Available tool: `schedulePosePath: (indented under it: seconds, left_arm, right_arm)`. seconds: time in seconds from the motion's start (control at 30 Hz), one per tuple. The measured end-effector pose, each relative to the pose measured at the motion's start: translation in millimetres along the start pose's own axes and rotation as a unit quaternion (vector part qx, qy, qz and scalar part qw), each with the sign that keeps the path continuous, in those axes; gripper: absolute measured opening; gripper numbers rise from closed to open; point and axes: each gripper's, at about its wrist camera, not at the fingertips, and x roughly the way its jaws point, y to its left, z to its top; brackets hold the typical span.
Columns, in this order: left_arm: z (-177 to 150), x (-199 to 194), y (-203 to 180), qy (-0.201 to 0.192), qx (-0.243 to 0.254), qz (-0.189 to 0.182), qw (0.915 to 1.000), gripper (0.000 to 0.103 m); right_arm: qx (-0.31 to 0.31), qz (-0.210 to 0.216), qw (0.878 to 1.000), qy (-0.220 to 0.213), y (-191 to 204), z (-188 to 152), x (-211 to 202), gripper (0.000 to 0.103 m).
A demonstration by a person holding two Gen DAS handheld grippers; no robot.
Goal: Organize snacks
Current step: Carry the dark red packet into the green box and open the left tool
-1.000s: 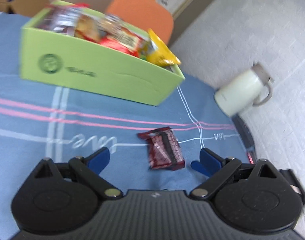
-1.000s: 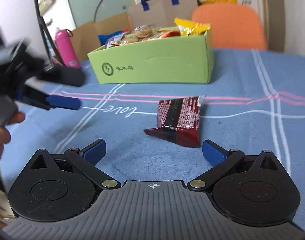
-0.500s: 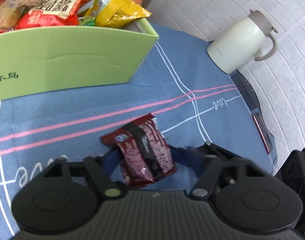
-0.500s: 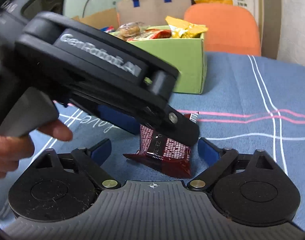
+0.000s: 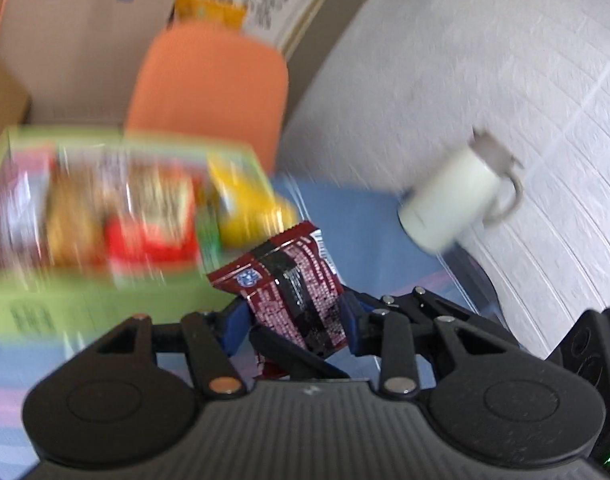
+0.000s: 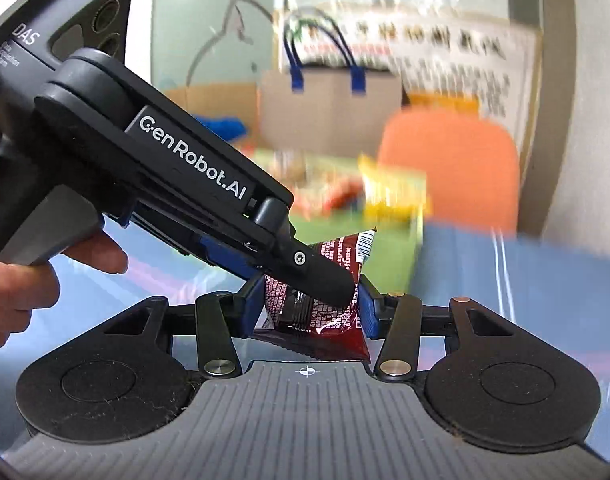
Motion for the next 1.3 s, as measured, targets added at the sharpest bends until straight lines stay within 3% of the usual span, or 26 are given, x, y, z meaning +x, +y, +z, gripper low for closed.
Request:
schedulePosePath:
  seconds: [0.17, 0.33, 0.4, 0.43, 0.47, 0.53, 0.6, 0.67, 0.93, 1.1, 1.3]
  left_arm:
    - [59.1, 24.9, 17.4, -0.011, 0.008, 0.052, 0.9986, 0.033]
    - [71.0, 64.3, 36.8, 0.012, 0.014, 0.085, 0.9962, 0.033]
    - [65.7, 78.6, 48.3, 0.024, 0.004, 0.087, 0.996, 0.041]
    - [60.7, 84.2, 52.9, 0.021, 0.0, 0.088, 0.9959, 0.052]
    - [57.7, 84.7, 54.3, 0.009, 0.004, 0.09, 0.9959, 0.069]
    - [54.6, 79.8, 54.3, -0.009, 0.012, 0.082, 0.9965, 0.093]
    - [55.4, 74.8, 54.2, -0.027, 0.01, 0.08, 0.9964, 0.096]
    - [57.4, 66.2, 53.5, -0.045, 0.009, 0.076, 0.9961, 0.096]
    - [50.2, 5.8, 30.2, -0.114, 0.037, 0.084, 0.9892, 0.1]
    - [-2.5, -24.0, 14.1, -0.134, 0.048, 0.112, 0.9835, 0.101]
    - [-81.5, -46.4, 9.3, -0.11, 0.019, 0.193, 0.9748, 0.102]
  right_arm:
    - [0.003, 0.024, 1.0, -0.008, -27.3, 56.8, 57.2, 0.03]
    - [0.013, 0.031, 0.999, 0.041, -41.3, 63.1, 116.6, 0.031]
    - [0.012, 0.028, 0.998, 0.056, -42.7, 52.6, 132.0, 0.032]
    - [0.011, 0.029, 0.998, 0.063, -42.8, 47.0, 138.2, 0.034]
    - [0.014, 0.031, 0.997, 0.069, -43.3, 43.0, 142.2, 0.042]
    - [0.022, 0.036, 0.997, 0.062, -47.6, 35.1, 142.5, 0.046]
    - [0.024, 0.043, 0.997, 0.061, -48.7, 35.4, 143.5, 0.055]
    - [0.021, 0.052, 0.997, 0.058, -47.8, 35.6, 144.4, 0.08]
    - [0.039, 0.024, 0.999, -0.014, -50.6, 37.7, 84.3, 0.091]
    - [0.092, 0.005, 0.995, -0.045, -48.6, 11.7, 25.4, 0.093]
    - [0.186, -0.041, 0.982, -0.011, -40.8, -44.6, -24.2, 0.093]
